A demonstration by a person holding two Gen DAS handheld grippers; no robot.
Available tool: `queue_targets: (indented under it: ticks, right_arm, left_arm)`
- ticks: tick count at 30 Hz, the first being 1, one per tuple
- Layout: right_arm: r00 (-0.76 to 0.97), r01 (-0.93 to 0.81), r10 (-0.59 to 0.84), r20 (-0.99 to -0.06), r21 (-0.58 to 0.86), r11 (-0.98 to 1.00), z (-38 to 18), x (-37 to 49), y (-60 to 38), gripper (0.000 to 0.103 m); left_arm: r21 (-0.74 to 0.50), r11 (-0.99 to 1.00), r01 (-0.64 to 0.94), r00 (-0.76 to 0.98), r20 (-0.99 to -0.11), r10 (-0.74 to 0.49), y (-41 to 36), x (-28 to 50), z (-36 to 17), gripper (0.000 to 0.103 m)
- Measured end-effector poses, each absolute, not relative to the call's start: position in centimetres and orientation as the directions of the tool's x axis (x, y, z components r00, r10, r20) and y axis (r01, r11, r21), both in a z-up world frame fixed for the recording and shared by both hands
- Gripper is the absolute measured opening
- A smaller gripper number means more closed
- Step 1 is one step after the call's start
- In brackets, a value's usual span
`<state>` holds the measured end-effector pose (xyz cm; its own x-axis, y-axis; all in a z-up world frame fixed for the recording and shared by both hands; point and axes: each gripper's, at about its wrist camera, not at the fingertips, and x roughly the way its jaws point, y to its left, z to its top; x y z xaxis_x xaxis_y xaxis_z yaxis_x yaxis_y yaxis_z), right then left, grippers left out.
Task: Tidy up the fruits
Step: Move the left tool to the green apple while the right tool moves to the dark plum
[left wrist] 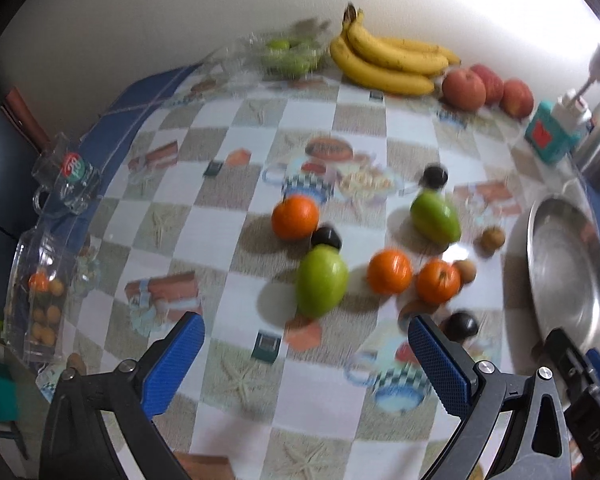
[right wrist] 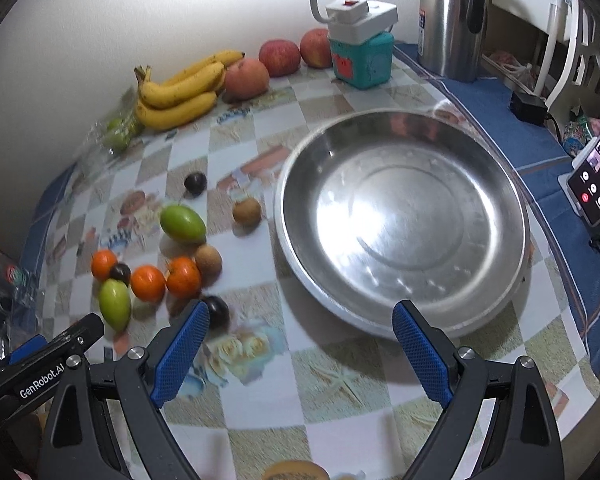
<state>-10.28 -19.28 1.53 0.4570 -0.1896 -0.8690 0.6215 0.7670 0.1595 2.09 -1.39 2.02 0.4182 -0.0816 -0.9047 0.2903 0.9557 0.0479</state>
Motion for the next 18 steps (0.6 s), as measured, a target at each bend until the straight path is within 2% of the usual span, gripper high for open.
queue_targets:
  ticks: [9,12,18]
  right_arm:
    - [0.465,0.617,-0.172,-0.869,0.178,0.766,1.4,-7.3,-19.3,0.093]
    - [0.472,0.609,-0.188,-0.861,0.164,0.777,1.5,-6.2,-19.1,0.093]
    - [0.508,0.604,-0.200,-0.838,0.181,0.776,2.0,-4.3,-19.4,0.093]
  left_arm:
    - [-0.023,0.973,0.229,0.424,-0.898,-0.121,-1.9,5.2,3.0,0.103]
    - [-0.008,0.974,0.227,0.429,-0.897,-0.107,-2.1,5.9,2.6,0.103]
    - [-0.026,0.983,0.179,0.451,-0.886,-0.106,-1.1,7.6,3.0,0.094]
